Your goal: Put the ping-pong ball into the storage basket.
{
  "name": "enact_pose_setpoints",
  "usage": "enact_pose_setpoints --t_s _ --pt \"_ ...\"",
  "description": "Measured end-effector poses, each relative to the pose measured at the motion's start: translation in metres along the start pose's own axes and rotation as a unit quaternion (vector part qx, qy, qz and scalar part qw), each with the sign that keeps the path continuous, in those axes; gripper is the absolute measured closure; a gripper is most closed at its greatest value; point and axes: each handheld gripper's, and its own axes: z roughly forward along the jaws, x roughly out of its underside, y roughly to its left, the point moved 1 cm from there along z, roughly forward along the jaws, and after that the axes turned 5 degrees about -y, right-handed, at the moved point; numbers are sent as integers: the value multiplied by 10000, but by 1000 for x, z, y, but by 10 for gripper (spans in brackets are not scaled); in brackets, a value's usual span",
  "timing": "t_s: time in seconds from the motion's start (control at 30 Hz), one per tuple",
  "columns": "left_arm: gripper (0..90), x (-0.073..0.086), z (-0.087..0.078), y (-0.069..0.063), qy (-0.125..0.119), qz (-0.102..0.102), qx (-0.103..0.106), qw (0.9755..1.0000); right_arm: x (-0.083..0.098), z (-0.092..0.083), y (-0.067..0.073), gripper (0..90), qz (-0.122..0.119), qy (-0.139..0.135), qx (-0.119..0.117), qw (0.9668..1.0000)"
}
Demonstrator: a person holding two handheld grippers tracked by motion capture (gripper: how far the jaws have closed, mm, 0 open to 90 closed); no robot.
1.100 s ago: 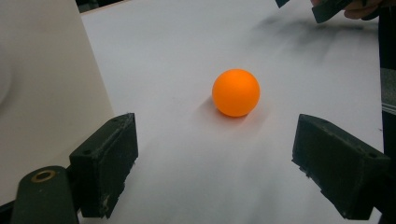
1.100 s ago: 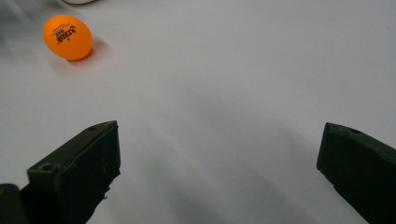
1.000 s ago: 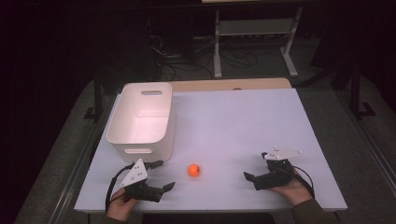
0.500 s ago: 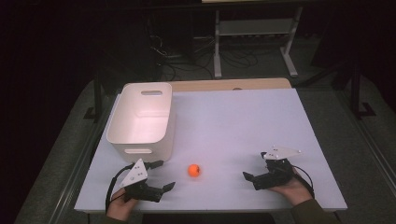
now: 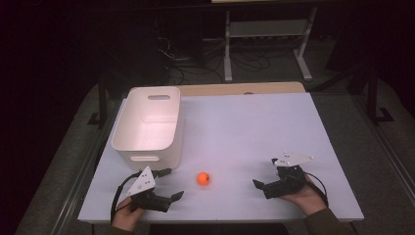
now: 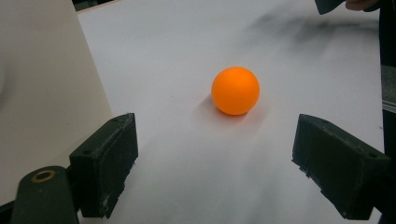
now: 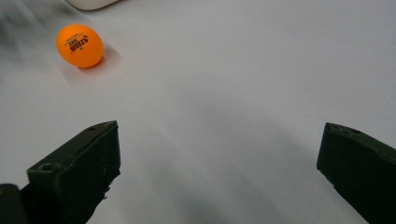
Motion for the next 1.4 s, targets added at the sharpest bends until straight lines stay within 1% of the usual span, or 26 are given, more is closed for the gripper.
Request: enact_pose_setpoints --t_s 0.33,0.53,0.8,1.4 --pt "141 0 0 0 6 11 -7 10000 -6 3 2 0 -52 0 -19 10000" --pt "141 0 0 -1 7 49 -9 10000 -9 9 3 0 -57 31 -64 10000" --pt "141 0 0 -1 -1 37 -10 10000 -16 15 4 0 -61 17 -102 9999" --pt "141 0 0 -1 0 24 -9 10000 -24 25 6 0 -110 10 -215 9997"
